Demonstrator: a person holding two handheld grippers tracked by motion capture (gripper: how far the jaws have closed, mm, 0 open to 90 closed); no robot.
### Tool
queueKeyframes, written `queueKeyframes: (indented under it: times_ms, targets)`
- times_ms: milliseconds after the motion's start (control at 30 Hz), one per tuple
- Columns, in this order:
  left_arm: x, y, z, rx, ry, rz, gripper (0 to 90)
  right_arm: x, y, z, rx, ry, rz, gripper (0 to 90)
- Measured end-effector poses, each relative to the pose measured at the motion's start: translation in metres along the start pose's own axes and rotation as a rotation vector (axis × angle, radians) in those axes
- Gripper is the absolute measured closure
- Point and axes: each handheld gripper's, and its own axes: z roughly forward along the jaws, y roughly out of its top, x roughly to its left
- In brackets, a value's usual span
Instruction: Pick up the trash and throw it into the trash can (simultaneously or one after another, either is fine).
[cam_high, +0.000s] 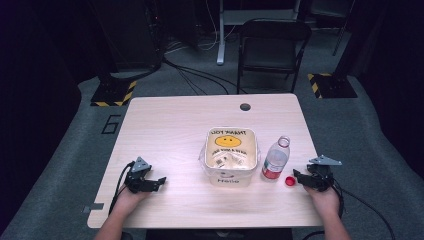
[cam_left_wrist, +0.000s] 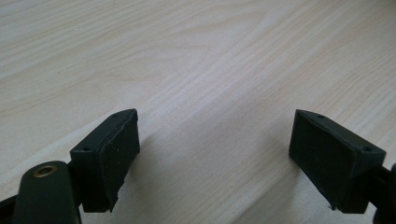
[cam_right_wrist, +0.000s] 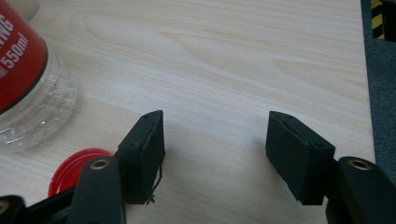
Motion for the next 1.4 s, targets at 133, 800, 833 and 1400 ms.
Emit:
queueKeyframes:
  times_ms: [133,800,833,1400]
  targets:
    - [0.000,-0.001,0.000,-0.005,0.000,0.003,16.1,0.001,0.002,-0.003,0.004,-0.002,0.000,39.2]
    - [0.000,-0.001,0.000,-0.007,-0.004,-0.001,16.1,0.014,0.025,-0.036,-0.097,0.016,-0.049,33.0]
    - [0.000,-0.001,0.000,-0.008,-0.003,-0.002,16.1,0.017,0.027,-0.038,-0.105,0.015,-0.071,32.8]
    - [0.000,-0.001,0.000,-0.009,-0.002,-0.006,16.1,0.037,0.031,-0.058,-0.138,0.177,-0.163,26.6]
